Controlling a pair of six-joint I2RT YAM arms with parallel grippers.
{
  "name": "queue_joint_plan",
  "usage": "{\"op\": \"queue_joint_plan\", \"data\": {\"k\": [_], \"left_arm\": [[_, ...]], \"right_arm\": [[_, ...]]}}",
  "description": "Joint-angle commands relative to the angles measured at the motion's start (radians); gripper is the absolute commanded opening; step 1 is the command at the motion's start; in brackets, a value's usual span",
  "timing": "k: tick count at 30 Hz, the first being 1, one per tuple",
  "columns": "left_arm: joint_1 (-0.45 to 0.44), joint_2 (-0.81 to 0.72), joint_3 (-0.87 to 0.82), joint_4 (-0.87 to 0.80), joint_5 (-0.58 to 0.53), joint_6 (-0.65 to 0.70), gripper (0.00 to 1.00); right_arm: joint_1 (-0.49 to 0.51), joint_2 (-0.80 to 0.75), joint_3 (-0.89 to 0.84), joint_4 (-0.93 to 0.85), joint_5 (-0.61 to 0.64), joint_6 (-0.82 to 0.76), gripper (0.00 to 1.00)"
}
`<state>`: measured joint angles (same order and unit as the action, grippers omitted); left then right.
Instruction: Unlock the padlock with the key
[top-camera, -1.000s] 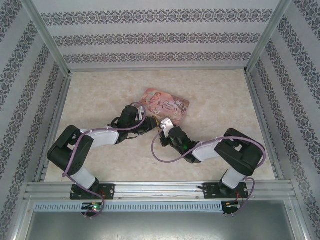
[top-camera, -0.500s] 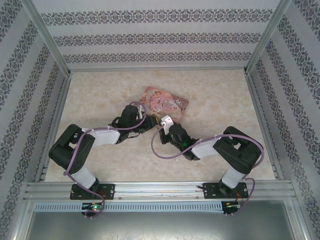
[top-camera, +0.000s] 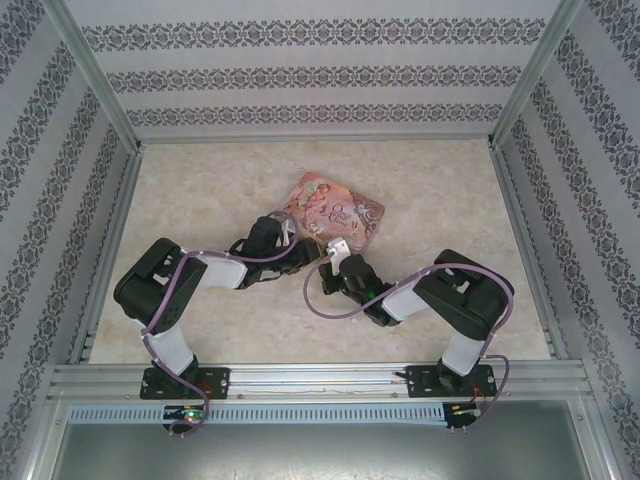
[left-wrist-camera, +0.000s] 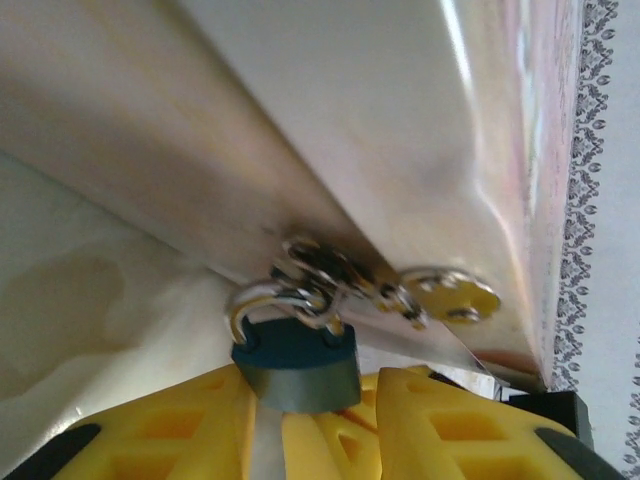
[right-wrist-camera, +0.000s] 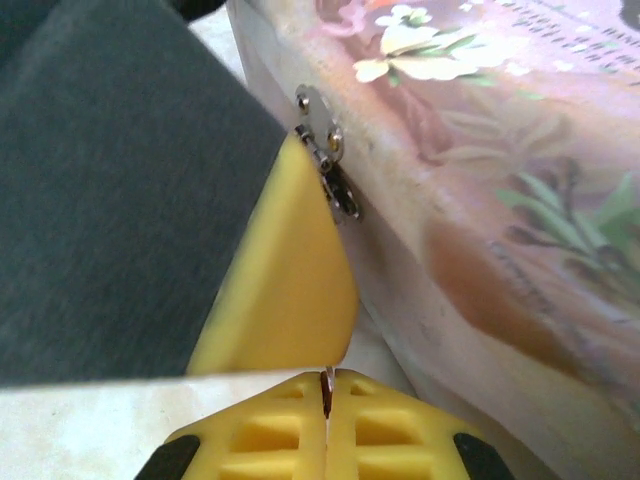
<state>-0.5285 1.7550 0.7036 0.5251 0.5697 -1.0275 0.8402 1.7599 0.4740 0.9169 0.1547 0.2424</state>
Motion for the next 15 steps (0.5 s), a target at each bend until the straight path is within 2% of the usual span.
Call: {"op": "queue_joint_plan", "data": {"k": [1, 9, 15], "left_arm": [[-0.013, -0.029, -0.023, 0.060, 0.057, -0.003, 0.39], [0.022, -0.133, -0.081, 0.035, 0.025, 0.004, 0.51], [0.048, -0.302, -0.138, -0.048, -0.068, 0.033, 0.62]], "right_arm": [[0.013, 0.019, -0.008, 0.108, -0.033, 0.041, 0.00], [0.021, 0.057, -0.021, 0.111, -0.035, 0.069, 0.00], [0.023, 0.036, -0.026, 0.097, -0.062, 0.107, 0.00]]}}
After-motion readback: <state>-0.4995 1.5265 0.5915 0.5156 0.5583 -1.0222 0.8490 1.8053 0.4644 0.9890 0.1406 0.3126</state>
